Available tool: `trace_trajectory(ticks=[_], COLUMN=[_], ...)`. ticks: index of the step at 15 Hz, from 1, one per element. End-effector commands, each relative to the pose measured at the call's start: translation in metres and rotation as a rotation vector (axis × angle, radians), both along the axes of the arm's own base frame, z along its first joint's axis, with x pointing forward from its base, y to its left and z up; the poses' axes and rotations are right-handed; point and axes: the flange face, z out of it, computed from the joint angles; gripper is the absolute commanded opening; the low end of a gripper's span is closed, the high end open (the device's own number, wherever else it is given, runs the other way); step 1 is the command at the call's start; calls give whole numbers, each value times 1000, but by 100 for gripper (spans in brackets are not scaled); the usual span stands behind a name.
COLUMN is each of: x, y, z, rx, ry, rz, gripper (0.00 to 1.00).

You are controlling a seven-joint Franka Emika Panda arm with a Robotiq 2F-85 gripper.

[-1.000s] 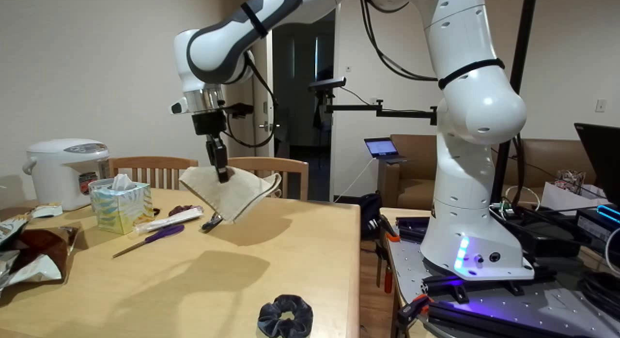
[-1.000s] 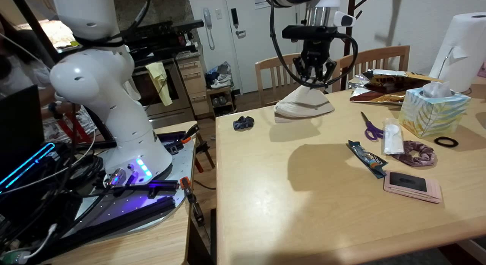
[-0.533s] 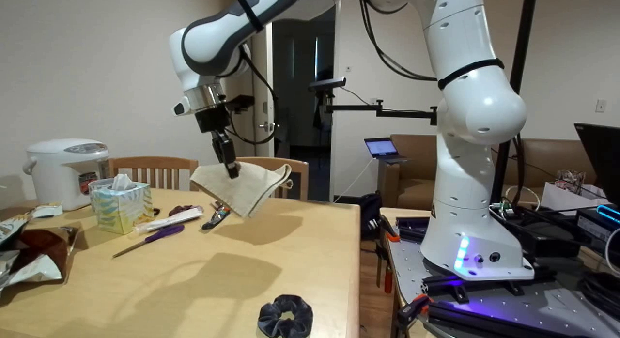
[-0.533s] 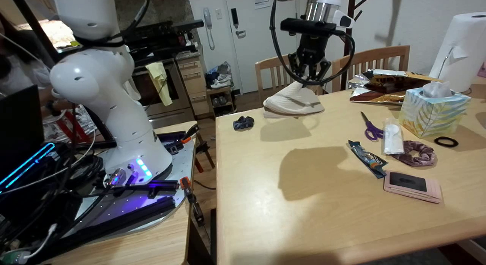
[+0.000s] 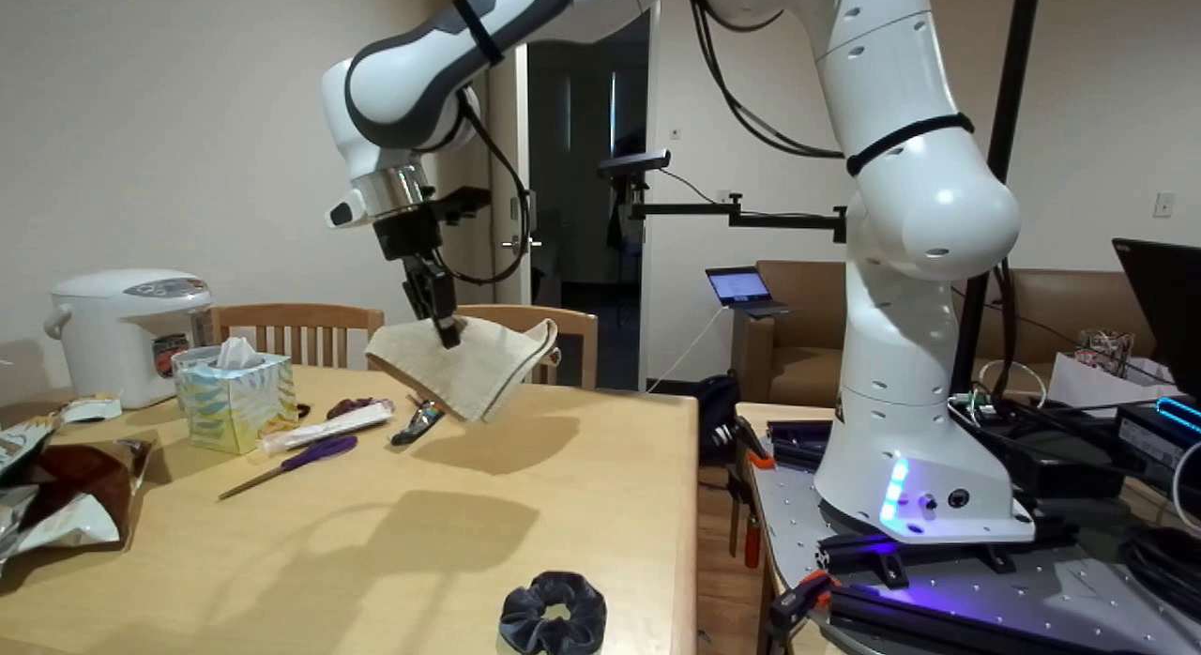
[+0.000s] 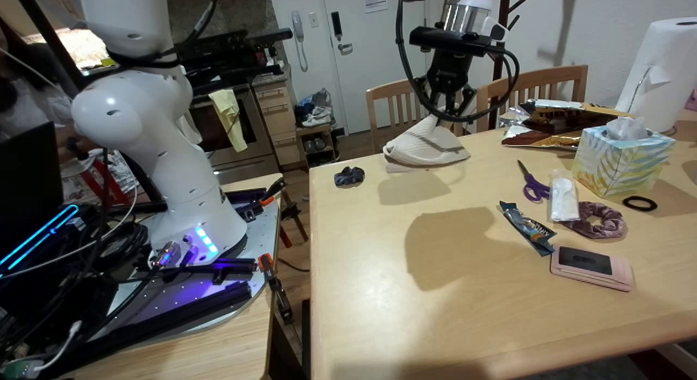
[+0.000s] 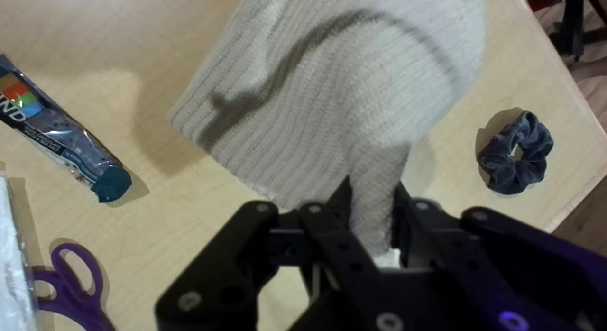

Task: Wipe the table with the towel

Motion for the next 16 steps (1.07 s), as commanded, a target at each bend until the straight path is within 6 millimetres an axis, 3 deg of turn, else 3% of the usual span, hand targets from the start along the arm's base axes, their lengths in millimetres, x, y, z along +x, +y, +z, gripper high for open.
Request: trace_trajectory(ticks=[1,2,3,12,13,16], x=[4,0,0,0,0,12], y=[-1,0,0,0,0,11], z=[3,0,0,-2,-2,-6], rx=[50,9,9,9,9,50], ry=[35,14,15,17,17,-67], rz=[41,21,22,22,22,161], gripper=[4,4,15,15,4,4])
